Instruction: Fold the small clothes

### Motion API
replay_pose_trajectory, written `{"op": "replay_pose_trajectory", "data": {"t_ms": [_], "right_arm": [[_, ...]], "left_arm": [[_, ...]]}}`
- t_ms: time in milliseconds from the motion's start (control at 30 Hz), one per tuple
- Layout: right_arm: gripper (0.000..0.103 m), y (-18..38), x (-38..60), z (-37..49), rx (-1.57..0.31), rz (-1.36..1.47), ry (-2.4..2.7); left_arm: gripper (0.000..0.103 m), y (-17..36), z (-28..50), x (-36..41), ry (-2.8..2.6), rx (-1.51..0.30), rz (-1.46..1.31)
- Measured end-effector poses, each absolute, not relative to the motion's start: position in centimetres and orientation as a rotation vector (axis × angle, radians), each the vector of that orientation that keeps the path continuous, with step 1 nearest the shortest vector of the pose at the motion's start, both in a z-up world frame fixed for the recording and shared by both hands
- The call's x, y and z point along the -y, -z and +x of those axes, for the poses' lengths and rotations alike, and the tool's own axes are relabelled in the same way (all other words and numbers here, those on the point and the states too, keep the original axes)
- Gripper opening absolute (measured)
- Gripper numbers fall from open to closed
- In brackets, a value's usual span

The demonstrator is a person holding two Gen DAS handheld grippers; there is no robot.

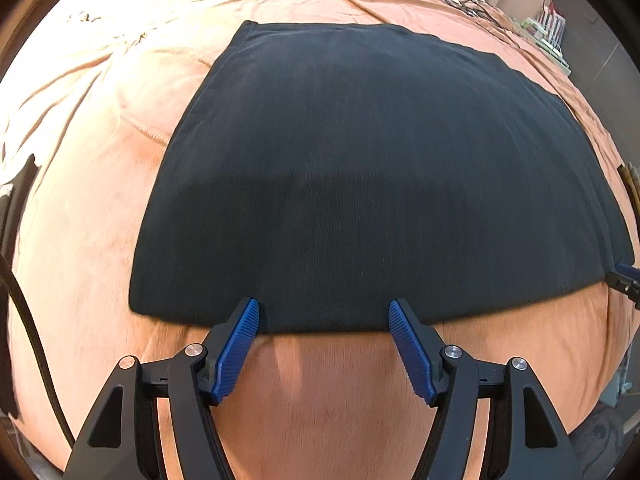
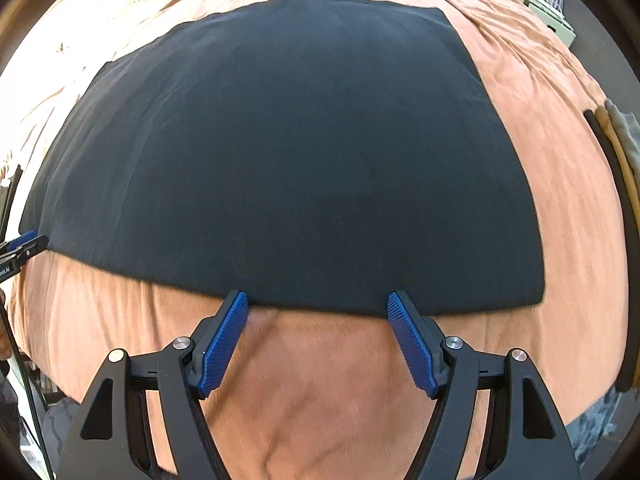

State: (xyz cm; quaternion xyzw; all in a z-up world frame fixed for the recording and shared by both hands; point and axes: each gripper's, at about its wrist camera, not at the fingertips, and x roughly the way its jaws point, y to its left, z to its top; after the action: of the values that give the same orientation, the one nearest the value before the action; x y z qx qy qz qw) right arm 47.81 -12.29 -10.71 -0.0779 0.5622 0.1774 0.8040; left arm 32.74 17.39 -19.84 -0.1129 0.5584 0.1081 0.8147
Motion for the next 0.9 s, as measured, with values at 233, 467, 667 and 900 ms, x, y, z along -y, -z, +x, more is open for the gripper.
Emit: {"op": "replay_pose_trajectory", "data": {"t_ms": [233,467,667,900], "right_arm": [[0.071,5.8,13.8,46.4,-1.104,-0.078,-0.417],[0.071,2.1,11.6,44.8,-0.986,-0.050,-0.488],[0.042,3.7,9.8,44.8,-0.990,-0.028,-0.567],[0.025,5.5,8.3,46.9,-1.007,0.025,-0.623]], "left_arm": [[0.069,17.9,30.7,-19.0,-0.230,-1.169,-0.306],[0.069,13.4,28.9,-23.4,-0.271,-1.030,-0.394],[0.052,12.8,26.8,-26.4,-0.294,-0.982,-0.483],[0.045,15.3,25.6,-28.2,-0.312,-1.018,-0.587]]}}
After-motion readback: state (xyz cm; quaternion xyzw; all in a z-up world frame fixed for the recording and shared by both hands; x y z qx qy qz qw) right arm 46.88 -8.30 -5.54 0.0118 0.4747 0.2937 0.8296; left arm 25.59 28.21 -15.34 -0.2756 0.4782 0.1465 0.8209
